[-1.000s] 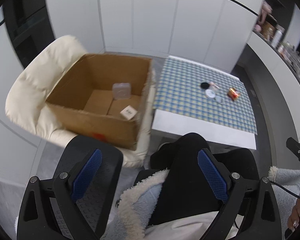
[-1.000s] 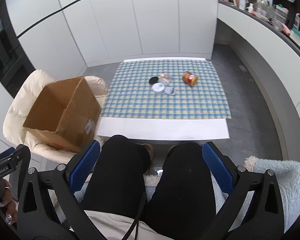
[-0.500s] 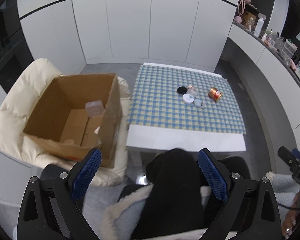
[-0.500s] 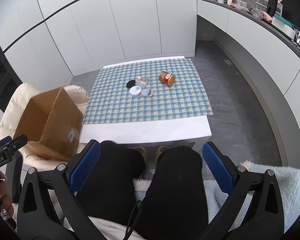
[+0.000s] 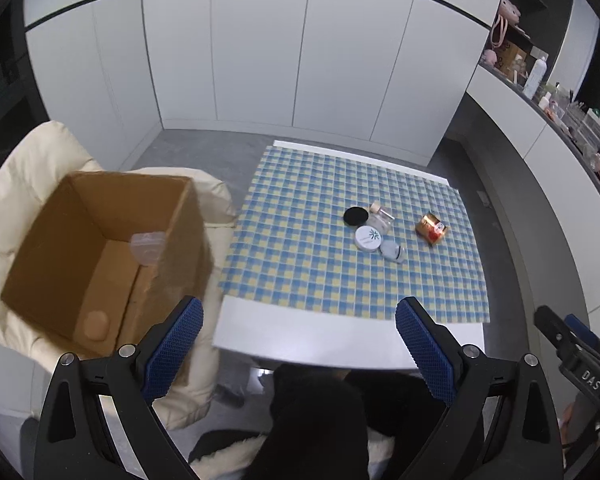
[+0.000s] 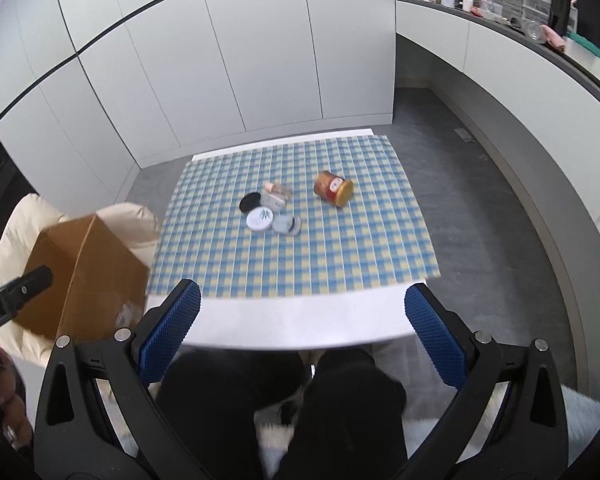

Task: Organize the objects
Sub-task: 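Move both open tools from the box toward the cosmetics on the cloth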

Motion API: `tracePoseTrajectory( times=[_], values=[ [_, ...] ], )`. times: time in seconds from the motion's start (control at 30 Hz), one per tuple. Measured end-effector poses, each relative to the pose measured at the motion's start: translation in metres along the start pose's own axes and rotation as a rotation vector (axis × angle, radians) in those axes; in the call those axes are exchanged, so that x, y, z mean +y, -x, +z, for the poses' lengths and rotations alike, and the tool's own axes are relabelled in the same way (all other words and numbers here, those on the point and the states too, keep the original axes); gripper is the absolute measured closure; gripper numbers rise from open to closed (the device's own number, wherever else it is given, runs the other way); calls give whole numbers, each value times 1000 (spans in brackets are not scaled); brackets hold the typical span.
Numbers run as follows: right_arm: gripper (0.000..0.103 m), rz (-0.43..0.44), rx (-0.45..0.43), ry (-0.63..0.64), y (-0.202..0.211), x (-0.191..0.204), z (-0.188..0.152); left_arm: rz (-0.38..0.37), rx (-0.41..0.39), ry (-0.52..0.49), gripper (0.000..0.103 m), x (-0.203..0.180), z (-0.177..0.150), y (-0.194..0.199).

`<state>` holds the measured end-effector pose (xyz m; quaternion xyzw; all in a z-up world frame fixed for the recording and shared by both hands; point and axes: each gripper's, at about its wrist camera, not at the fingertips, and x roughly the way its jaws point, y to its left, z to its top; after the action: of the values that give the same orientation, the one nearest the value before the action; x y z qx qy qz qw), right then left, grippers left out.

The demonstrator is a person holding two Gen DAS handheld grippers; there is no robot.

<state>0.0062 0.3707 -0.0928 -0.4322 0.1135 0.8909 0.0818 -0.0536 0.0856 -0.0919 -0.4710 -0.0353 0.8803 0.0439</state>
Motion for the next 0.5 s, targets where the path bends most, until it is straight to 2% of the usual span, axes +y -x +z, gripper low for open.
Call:
tracePoseTrajectory(
  times=[0.1, 0.2, 0.5],
  values=[
    [0, 13, 15, -3, -33, 5, 14, 31, 0, -13, 6, -5, 10, -28],
    [0, 41, 25, -5, -64, 8, 25, 11, 25, 16, 6, -6, 19, -60],
    [0, 29, 80, -6, -170, 10, 49, 43, 70, 24, 6, -14, 33, -151]
  ],
)
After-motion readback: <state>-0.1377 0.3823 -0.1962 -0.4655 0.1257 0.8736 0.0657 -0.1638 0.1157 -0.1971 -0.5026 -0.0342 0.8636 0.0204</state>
